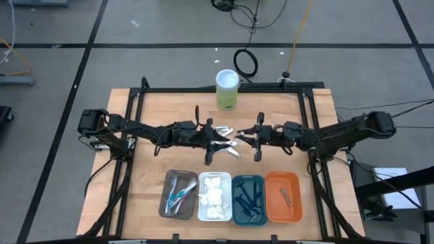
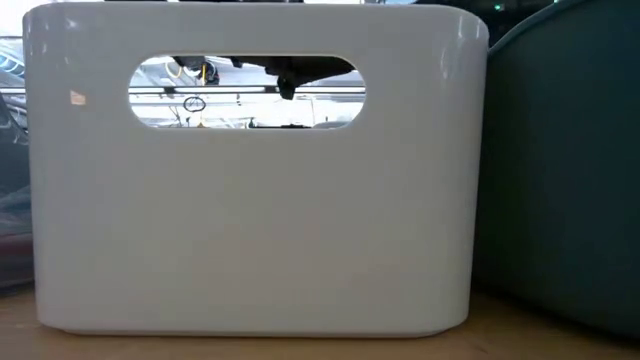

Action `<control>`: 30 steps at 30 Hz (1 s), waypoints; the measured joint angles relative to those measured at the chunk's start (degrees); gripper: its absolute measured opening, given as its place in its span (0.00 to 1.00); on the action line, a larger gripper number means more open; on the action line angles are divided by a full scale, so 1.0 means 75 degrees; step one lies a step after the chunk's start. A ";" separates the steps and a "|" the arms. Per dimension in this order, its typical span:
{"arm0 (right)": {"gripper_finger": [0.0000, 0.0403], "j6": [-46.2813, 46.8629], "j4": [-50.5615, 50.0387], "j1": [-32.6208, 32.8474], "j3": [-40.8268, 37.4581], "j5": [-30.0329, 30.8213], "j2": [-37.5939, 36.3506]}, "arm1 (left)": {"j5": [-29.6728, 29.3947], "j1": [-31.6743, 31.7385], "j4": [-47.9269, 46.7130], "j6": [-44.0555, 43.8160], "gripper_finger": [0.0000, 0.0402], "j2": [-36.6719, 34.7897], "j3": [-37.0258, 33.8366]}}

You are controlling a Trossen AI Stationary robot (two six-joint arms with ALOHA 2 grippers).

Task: Pick & Place Travel size toiletries
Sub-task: Put the silver nail cutter into the orange bin

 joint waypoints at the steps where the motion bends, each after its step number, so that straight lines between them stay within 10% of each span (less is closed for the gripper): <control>1: 0.12 0.0143 -0.0392 0.0047 -0.0003 -0.0021 -0.0178 | 0.0001 -0.0005 0.0009 -0.0001 0.25 0.0000 0.0000; 10: 0.12 0.1808 -0.3756 0.1415 -0.0006 -0.2458 -0.1888 | -0.0005 0.0009 0.0000 0.0294 0.26 0.0000 0.0000; 21: 0.12 0.7252 -0.6871 0.4137 -0.0008 -0.1716 -0.1875 | -0.0014 0.0130 -0.0027 0.0484 0.26 0.0000 0.0000; 30: 0.24 0.9881 -0.8429 0.4565 -0.0012 -0.1231 -0.1554 | -0.0027 0.0294 0.0014 0.0461 0.26 0.0000 0.0000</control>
